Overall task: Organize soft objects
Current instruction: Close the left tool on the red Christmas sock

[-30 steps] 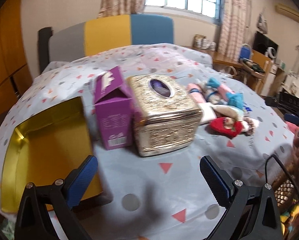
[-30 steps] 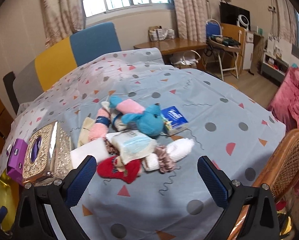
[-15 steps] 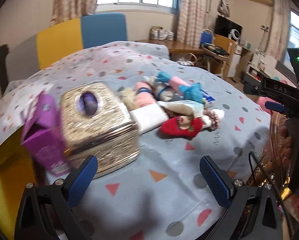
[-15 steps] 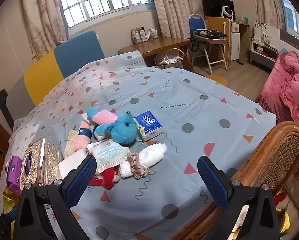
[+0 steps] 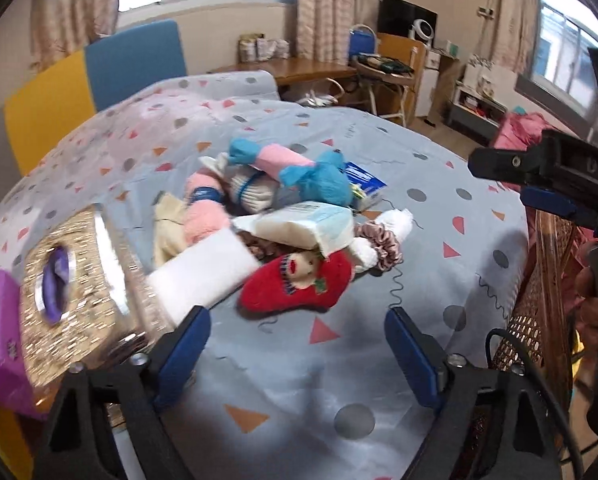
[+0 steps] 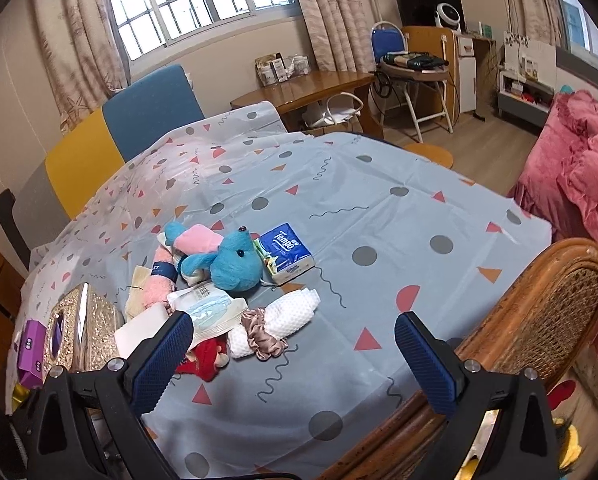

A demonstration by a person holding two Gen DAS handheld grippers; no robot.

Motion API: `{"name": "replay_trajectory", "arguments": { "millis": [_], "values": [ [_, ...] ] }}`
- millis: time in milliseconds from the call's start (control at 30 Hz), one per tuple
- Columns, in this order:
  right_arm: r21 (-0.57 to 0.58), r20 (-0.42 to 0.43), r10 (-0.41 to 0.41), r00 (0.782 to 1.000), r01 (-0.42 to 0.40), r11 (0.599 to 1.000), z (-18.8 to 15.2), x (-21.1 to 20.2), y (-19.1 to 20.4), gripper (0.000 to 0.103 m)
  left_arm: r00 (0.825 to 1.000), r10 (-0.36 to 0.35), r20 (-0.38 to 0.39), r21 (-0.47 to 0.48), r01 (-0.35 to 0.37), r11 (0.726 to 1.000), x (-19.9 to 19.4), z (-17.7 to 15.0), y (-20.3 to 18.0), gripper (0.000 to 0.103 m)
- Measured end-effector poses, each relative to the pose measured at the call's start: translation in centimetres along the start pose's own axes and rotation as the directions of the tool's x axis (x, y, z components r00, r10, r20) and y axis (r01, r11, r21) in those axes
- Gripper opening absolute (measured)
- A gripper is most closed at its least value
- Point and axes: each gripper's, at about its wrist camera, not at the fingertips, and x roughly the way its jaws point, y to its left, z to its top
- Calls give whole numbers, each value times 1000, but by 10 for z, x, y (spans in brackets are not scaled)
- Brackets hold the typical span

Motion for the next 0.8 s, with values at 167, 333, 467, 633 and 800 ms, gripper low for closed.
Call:
{"name": "replay_trajectory", "arguments": {
  "millis": [167, 333, 467, 633, 800],
  "values": [
    [16, -4, 10, 1000, -10, 1000, 3, 4, -2, 103, 998, -44, -34, -42, 42, 998, 15, 3, 6, 82],
    [28, -17, 14, 1000, -14, 1000, 5, 10, -6, 103, 998, -44, -39, -46, 42, 998, 25, 7, 7, 82],
    [39, -31, 27, 999, -26, 999, 4, 15, -7, 103, 999, -16, -33, 15, 17, 1000, 36, 15, -3, 82],
    [41, -46, 32, 998, -30, 999, 2, 21, -7, 103, 997, 7, -72, 54, -3, 999, 67, 25, -6, 82],
    [45, -57, 39, 998, -37, 998, 2, 26, -8, 103, 995, 35, -96, 105, -25, 994, 94, 29, -9, 82]
  ]
}}
